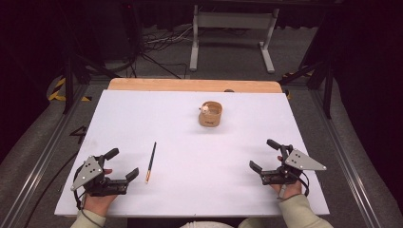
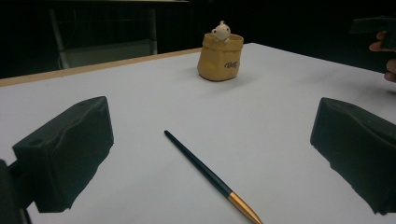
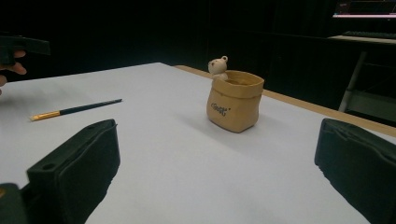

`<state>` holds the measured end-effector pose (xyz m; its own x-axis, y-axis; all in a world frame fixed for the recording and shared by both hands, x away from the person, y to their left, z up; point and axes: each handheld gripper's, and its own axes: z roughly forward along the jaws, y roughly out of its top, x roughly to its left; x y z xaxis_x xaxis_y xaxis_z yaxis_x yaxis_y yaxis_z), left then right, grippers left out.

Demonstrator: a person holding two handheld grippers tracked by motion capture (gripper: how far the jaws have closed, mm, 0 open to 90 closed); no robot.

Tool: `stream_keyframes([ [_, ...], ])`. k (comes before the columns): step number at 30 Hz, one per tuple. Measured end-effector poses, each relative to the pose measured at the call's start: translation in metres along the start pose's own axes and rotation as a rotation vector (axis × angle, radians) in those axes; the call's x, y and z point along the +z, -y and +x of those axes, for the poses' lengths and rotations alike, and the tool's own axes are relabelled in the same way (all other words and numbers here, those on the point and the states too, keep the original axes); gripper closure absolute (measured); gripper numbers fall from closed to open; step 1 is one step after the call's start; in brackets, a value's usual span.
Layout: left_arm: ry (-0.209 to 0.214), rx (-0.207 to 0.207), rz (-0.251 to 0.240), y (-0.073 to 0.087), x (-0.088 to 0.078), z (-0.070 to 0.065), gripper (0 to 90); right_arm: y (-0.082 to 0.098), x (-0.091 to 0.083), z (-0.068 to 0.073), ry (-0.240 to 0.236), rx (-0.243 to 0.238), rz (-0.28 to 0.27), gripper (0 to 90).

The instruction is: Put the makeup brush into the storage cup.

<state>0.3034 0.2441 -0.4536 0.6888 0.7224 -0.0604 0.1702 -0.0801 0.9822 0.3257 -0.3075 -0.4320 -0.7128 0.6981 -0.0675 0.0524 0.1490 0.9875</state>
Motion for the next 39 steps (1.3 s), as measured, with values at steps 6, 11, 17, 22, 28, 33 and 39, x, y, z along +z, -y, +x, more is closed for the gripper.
stream_keyframes([
  [6,0.001,0.001,-0.002,0.0,-0.001,0.001,0.2,0.001,0.002,0.0,-0.001,0.003,0.002,0.4],
  [11,0.012,0.0,-0.001,-0.003,0.002,0.001,0.2,0.001,-0.001,-0.001,0.007,0.008,-0.003,0.0],
  [17,0.026,-0.008,-0.008,-0.013,0.01,-0.001,0.1,0.002,0.0,-0.003,0.023,0.008,-0.038,0.0],
  [22,0.03,-0.004,-0.009,-0.02,0.015,-0.002,0.1,0.001,0.004,-0.001,-0.013,0.011,-0.046,0.0],
  [28,0.021,0.008,0.0,-0.028,0.023,-0.004,0.1,0.001,0.007,-0.001,-0.035,0.013,-0.061,0.0],
  [33,0.022,0.007,-0.011,-0.032,0.025,-0.002,0.1,0.0,0.008,-0.001,-0.032,-0.003,-0.061,0.0],
  [39,-0.001,0.055,0.072,-0.04,0.037,-0.007,0.1,-0.001,0.003,-0.001,-0.009,-0.01,-0.077,0.0],
])
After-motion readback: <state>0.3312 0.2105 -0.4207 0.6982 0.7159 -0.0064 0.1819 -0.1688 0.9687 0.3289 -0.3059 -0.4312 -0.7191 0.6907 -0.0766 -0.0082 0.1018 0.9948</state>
